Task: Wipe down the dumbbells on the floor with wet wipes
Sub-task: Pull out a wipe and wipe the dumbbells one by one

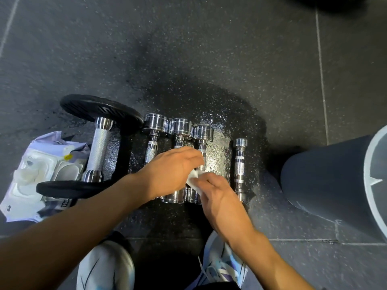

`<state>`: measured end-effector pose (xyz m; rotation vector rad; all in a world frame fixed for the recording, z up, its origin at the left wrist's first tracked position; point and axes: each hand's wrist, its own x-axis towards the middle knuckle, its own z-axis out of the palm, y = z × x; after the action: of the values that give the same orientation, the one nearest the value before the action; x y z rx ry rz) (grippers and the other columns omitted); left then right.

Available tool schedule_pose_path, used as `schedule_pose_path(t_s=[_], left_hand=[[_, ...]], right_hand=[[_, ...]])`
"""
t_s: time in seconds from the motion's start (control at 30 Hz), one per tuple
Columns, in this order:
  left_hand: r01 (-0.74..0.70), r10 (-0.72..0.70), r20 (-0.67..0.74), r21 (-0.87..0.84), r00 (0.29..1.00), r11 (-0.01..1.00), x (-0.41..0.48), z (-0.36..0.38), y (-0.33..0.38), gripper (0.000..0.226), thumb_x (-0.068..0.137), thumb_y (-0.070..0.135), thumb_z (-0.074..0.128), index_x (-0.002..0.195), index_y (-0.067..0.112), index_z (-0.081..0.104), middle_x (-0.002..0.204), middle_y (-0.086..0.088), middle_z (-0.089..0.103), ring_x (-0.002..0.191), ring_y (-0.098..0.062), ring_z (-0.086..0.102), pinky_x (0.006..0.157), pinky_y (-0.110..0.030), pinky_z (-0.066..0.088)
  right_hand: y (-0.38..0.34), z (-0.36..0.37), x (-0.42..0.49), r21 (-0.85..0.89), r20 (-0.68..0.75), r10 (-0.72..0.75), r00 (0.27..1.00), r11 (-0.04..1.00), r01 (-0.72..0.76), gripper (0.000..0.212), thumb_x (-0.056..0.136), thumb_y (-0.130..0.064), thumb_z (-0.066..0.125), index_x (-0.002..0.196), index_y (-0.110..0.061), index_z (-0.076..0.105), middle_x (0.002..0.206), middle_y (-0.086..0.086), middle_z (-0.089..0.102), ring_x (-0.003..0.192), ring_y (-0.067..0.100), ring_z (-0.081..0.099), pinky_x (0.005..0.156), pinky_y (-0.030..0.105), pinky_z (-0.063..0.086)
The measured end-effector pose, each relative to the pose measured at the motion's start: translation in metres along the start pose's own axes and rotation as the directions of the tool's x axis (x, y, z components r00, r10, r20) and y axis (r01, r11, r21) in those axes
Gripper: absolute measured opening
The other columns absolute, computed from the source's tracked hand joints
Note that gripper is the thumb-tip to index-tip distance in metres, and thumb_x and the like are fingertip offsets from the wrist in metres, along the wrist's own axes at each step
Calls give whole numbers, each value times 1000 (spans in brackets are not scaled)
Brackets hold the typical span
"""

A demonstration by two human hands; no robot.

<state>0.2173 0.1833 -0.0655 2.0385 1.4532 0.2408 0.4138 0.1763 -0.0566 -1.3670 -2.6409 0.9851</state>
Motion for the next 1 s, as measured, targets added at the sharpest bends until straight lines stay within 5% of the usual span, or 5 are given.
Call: schedule_pose_path(t_s=[0.1,0.4,0.47,0.7,1.0], left_hand=[[46,-49,-90,-33,995,998,-3,-1,-1,40,92,-1,59,127,16,62,126,4,60,124,-13,48,107,-37,46],[232,-248,-235,-94,940,968,-7,-4,4,37,101,13,50,138,15,55,125,4,53,114,-13,47,97,-41,49],[204,-219,-210,-91,953,975,-6,-7,4,45,99,8,50,143,17,50,133,5,48,120,-13,44,100,-39,48],[151,-152,-30,-42,988,988,-6,-5,5,39,99,9,53,135,24,61,114,4,57,103,-13,46,97,-35,46],[221,-218,52,-69,975,973,-13,8,25,25,99,16,50,120,25,61,106,6,63,102,-14,44,99,-37,37]], right_hand=[[13,11,23,-44,-28,-33,999,999,32,40,83,-1,80,118,-20,75,110,-3,67,94,15,61,80,18,52],[32,-9,72,81,-401,-25,916,995,63,13,93,-18,70,84,-23,62,86,1,44,74,20,36,72,51,34],[36,-11,75,51,-310,-100,945,991,121,5,95,-15,65,93,-20,68,90,-1,49,77,26,45,74,52,40],[36,-14,40,69,-179,-123,976,988,137,28,92,-1,69,117,-11,75,116,-1,62,79,3,60,83,2,46],[34,-7,19,240,-110,14,994,971,13,20,91,-9,75,107,-19,79,108,-6,64,93,3,61,87,7,46]])
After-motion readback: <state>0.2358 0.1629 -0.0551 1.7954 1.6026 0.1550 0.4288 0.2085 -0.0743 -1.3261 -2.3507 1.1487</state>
